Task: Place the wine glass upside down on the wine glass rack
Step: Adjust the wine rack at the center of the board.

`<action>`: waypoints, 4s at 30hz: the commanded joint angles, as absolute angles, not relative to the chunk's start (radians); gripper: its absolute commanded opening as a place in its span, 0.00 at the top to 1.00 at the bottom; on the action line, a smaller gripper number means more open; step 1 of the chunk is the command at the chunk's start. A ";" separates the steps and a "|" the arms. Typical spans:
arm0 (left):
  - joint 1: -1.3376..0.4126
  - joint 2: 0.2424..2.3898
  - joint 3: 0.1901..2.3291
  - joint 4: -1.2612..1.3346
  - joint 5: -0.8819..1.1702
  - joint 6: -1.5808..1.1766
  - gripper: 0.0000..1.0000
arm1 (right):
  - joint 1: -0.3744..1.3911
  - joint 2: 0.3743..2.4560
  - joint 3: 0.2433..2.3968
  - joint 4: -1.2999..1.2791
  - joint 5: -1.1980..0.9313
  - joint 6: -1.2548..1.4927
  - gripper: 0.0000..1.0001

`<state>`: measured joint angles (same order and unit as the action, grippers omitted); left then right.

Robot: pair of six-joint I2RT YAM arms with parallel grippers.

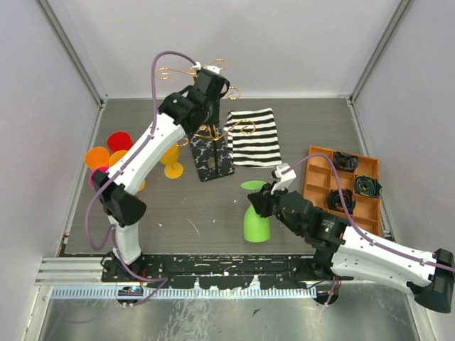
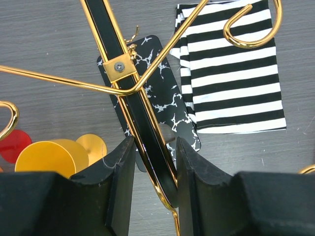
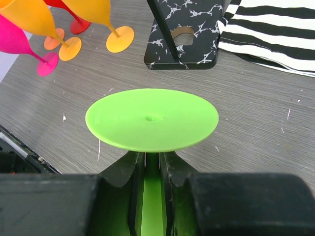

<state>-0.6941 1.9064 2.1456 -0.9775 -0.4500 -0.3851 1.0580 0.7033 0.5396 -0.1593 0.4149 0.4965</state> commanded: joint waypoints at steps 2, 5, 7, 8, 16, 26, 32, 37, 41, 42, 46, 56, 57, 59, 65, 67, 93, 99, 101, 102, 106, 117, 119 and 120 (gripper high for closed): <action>-0.701 1.856 2.139 -0.963 -0.345 -0.314 1.00 | 1.055 0.712 0.553 -0.121 0.464 0.500 0.99; -0.701 1.847 2.137 -0.964 -0.334 -0.304 1.00 | 1.057 0.714 0.555 -0.123 0.480 0.499 0.99; -0.701 1.842 2.138 -0.965 -0.334 -0.296 1.00 | 1.055 0.711 0.553 -0.126 0.505 0.498 0.99; -0.702 1.839 2.138 -0.964 -0.334 -0.291 1.00 | 1.055 0.708 0.552 -0.128 0.518 0.496 0.99; -0.701 1.832 2.129 -0.960 -0.321 -0.263 1.00 | 1.055 0.668 0.508 -0.084 0.640 0.415 0.99; -0.699 1.803 2.088 -0.937 -0.307 -0.248 0.73 | 1.055 0.540 0.389 0.242 0.612 0.146 0.99; -0.690 1.765 2.037 -0.905 -0.277 -0.255 0.51 | 1.055 0.545 0.330 0.536 0.469 -0.017 0.99; -0.673 1.728 2.014 -0.887 -0.220 -0.262 0.39 | 1.056 0.637 0.355 0.656 0.386 -0.085 0.99; -0.659 1.692 1.975 -0.855 -0.179 -0.280 0.34 | 1.055 0.716 0.358 0.778 0.346 -0.117 0.99; -0.655 1.686 1.967 -0.846 -0.165 -0.284 0.34 | 1.055 0.735 0.353 0.819 0.344 -0.126 0.99; -0.642 1.660 1.925 -0.830 -0.150 -0.304 0.34 | 1.055 0.816 0.356 0.936 0.338 -0.174 0.99; -0.608 1.530 1.744 -0.652 -0.101 -0.344 0.34 | 1.022 1.051 0.398 1.167 0.336 -0.281 0.99; -0.606 1.524 1.734 -0.643 -0.095 -0.346 0.34 | 1.009 1.069 0.404 1.187 0.320 -0.272 0.99; -0.603 1.515 1.725 -0.633 -0.089 -0.347 0.34 | 0.983 1.098 0.418 1.204 0.280 -0.250 0.99; -0.594 1.513 1.716 -0.628 -0.073 -0.351 0.34 | 0.905 1.159 0.434 1.271 0.125 -0.191 0.99; -0.592 1.517 1.716 -0.627 -0.062 -0.355 0.34 | 0.861 1.175 0.431 1.295 0.061 -0.150 0.99; -0.586 1.535 1.717 -0.624 -0.011 -0.353 0.41 | 0.596 1.453 0.429 1.672 -0.290 0.171 0.99; -0.586 1.541 1.717 -0.625 -0.009 -0.352 0.42 | 0.576 1.482 0.454 1.694 -0.330 0.181 0.99; -0.586 1.543 1.717 -0.626 -0.008 -0.352 0.42 | 0.572 1.488 0.463 1.694 -0.333 0.182 0.99; -0.586 1.545 1.718 -0.627 -0.008 -0.351 0.42 | 0.570 1.491 0.468 1.694 -0.335 0.181 0.99; -0.586 1.550 1.722 -0.634 -0.008 -0.350 0.43 | 0.560 1.509 0.484 1.694 -0.337 0.180 0.99; -0.586 1.566 1.731 -0.649 -0.016 -0.345 0.44 | 0.543 1.543 0.514 1.694 -0.301 0.164 0.99; -0.586 1.566 1.733 -0.649 -0.016 -0.345 0.45 | 0.540 1.547 0.518 1.694 -0.293 0.161 0.99; -0.586 1.567 1.732 -0.650 -0.016 -0.345 0.45 | 0.540 1.550 0.520 1.695 -0.289 0.159 0.99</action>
